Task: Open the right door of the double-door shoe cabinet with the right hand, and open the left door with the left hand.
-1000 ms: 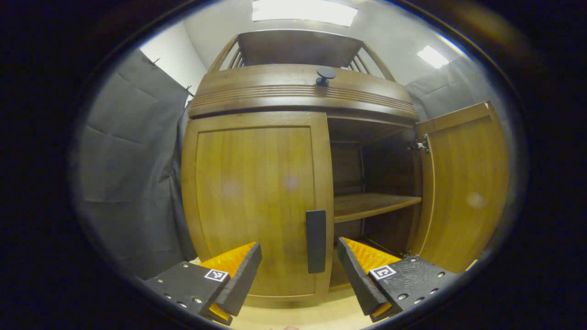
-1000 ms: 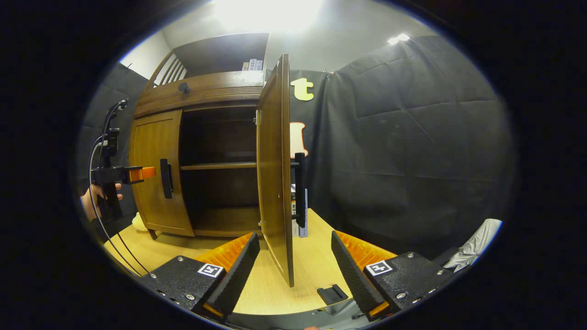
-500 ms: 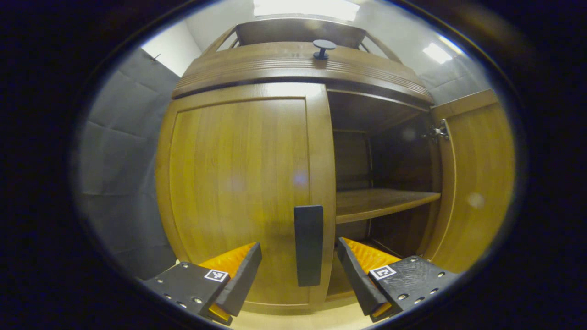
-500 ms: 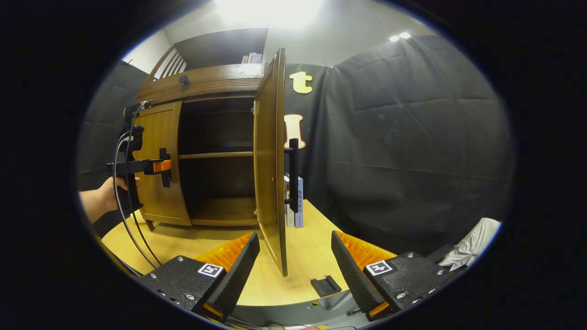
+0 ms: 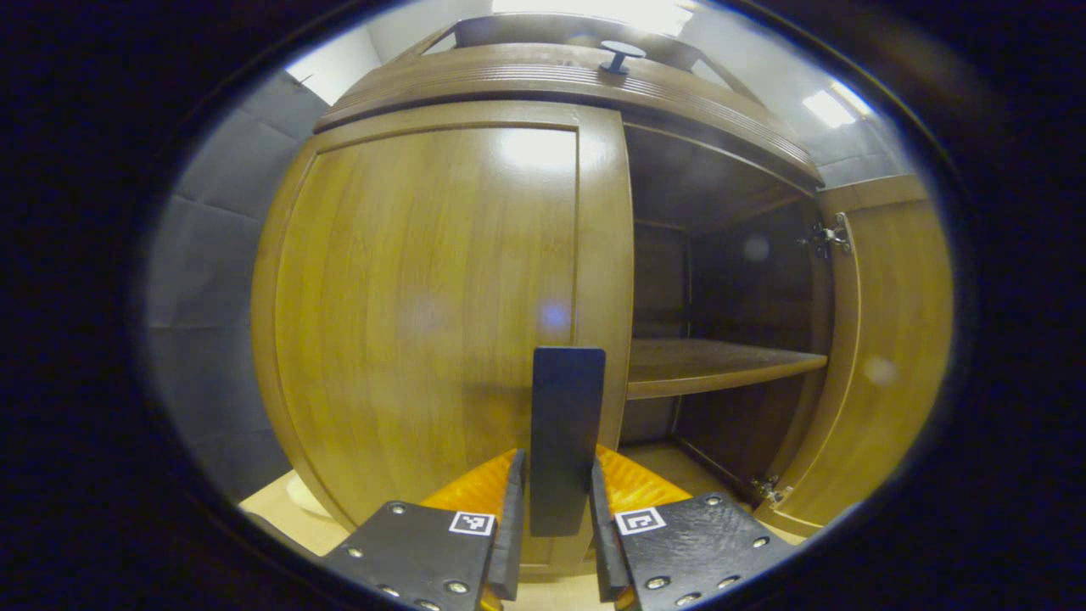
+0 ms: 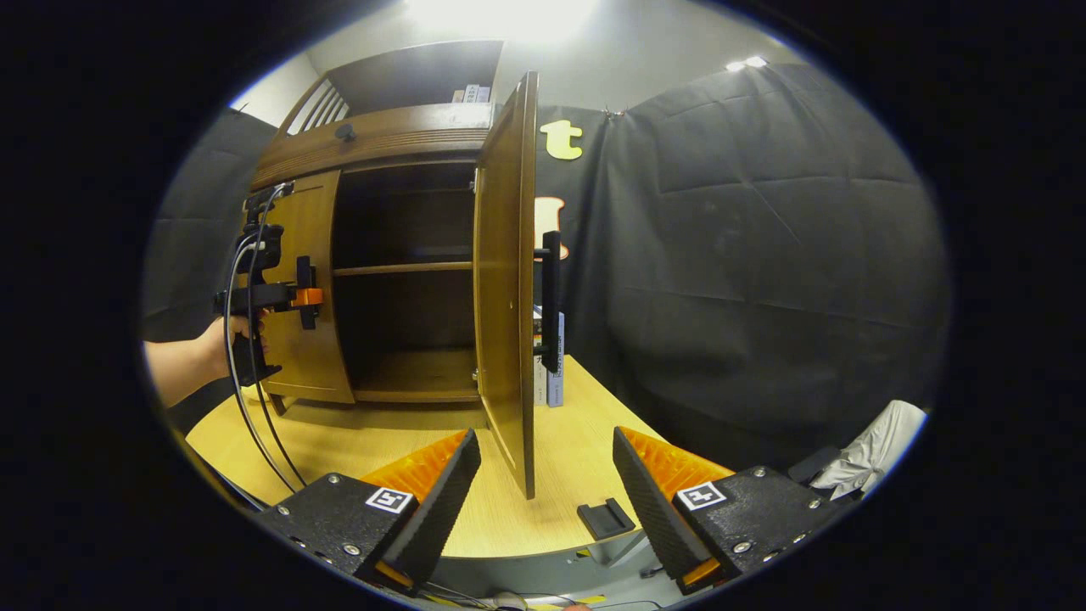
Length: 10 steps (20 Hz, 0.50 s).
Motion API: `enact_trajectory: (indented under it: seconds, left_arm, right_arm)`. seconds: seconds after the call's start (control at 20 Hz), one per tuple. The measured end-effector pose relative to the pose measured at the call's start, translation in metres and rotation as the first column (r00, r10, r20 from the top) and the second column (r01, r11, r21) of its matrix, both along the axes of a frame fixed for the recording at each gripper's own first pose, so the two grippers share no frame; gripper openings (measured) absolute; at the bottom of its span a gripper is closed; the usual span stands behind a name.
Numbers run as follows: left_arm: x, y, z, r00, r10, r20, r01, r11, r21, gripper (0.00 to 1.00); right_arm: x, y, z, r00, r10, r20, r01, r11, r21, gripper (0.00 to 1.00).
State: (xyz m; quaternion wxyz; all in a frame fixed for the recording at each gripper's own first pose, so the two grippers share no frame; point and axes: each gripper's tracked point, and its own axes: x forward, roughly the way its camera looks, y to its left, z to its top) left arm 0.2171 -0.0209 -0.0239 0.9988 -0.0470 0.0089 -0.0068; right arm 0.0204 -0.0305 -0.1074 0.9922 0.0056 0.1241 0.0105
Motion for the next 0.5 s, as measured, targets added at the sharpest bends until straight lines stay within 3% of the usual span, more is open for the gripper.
enact_trajectory:
  seconds: [0.1, 0.2, 0.45, 0.5]
  left_arm:
    - [0.003, -0.003, -0.002, 1.000, 0.014, 0.005, -0.015, 0.998, 0.066, 0.32]
    - [0.001, -0.005, 0.000, 1.000, 0.026, 0.006, -0.026, 0.999, 0.036, 0.17]
    - [-0.006, -0.002, 0.011, 1.000, -0.013, 0.009, 0.013, 1.000, 0.009, 0.17]
    - [-0.008, -0.003, 0.012, 1.000, -0.018, 0.008, 0.018, 1.000, 0.001, 0.22]
  right_arm:
    - [-0.001, 0.007, -0.002, 1.000, 0.016, -0.011, -0.016, 1.000, 0.011, 0.97]
    - [-0.001, 0.011, 0.001, 1.000, 0.029, -0.004, -0.029, 0.999, 0.016, 0.97]
    - [0.002, 0.018, 0.009, 0.999, 0.045, 0.028, -0.046, 0.999, 0.019, 0.97]
    - [0.003, 0.020, 0.011, 0.998, 0.047, 0.032, -0.048, 0.999, 0.023, 0.95]
